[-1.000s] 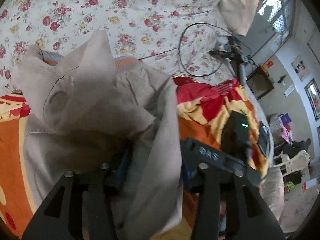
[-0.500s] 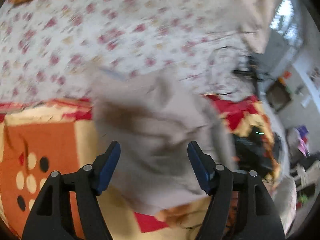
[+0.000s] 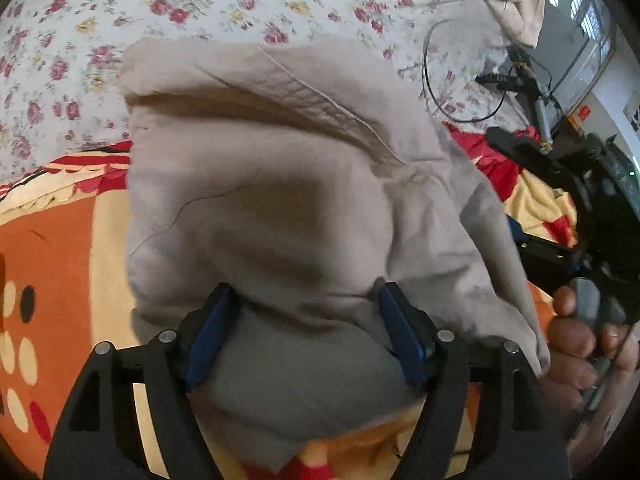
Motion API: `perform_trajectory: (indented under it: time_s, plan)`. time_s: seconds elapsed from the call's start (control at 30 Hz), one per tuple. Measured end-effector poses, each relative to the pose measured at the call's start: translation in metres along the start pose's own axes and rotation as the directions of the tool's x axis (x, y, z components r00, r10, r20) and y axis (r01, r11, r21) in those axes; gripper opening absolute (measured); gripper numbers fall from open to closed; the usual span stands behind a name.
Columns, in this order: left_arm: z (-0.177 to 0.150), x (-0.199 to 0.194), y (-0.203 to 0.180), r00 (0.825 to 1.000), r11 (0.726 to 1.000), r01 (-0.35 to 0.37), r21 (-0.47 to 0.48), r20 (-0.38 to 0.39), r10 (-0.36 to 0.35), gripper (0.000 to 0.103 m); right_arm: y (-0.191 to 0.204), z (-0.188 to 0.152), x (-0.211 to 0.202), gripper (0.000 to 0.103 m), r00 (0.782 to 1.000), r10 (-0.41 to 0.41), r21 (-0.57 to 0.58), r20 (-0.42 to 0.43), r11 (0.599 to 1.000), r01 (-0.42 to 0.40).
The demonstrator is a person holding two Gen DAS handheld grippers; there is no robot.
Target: Fold large clothes
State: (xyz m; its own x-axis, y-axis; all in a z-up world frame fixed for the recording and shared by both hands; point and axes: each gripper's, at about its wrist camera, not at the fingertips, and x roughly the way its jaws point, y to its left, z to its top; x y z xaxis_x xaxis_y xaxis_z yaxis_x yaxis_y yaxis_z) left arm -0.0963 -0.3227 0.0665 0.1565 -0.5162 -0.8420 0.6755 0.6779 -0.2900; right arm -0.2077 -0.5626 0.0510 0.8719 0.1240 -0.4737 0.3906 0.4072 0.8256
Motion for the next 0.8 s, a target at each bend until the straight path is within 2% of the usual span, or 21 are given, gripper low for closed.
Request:
perform_trajectory:
  time_s: [0.1,0.17,0.23,0.43,0.5,0.67,0.8]
  plan:
    - [-0.004,-0.024,0.012,0.997,0.998,-0.062,-0.019,0.046,0.063,0.073,0.012,-0.002,-0.001,0.069,1.0,-0.027,-0.077,0.006,0.997,0.028]
    - [-0.007,-0.035,0.022,0.987,0.989,-0.143,-0.036,0.064,0.145,0.073,0.013,-0.005,0.004,0.069,0.999,-0.032,-0.079,-0.01,0.996,0.031]
    - [-0.012,-0.044,0.035,0.979,0.979,-0.188,-0.076,0.067,0.193,0.073,0.008,-0.007,0.009,0.069,0.999,-0.032,-0.057,-0.03,0.998,0.03]
    - [-0.012,-0.049,0.057,0.969,0.96,-0.228,-0.163,0.055,0.24,0.073,0.001,-0.015,0.017,0.069,0.99,-0.115,-0.06,-0.082,0.992,0.11]
    - [-0.01,-0.049,0.058,0.965,0.956,-0.243,-0.166,0.055,0.255,0.074,0.009,-0.016,0.011,0.069,0.99,-0.126,-0.097,-0.061,0.988,0.12]
    - [0.01,-0.04,0.059,0.958,0.948,-0.274,-0.165,0.04,0.283,0.075,0.046,-0.008,-0.013,0.071,0.985,-0.167,-0.27,0.048,0.947,0.174]
    - [0.035,-0.027,0.063,0.954,0.939,-0.29,-0.183,0.02,0.299,0.075,0.057,-0.002,-0.002,0.072,0.986,-0.168,-0.318,-0.003,0.935,0.158]
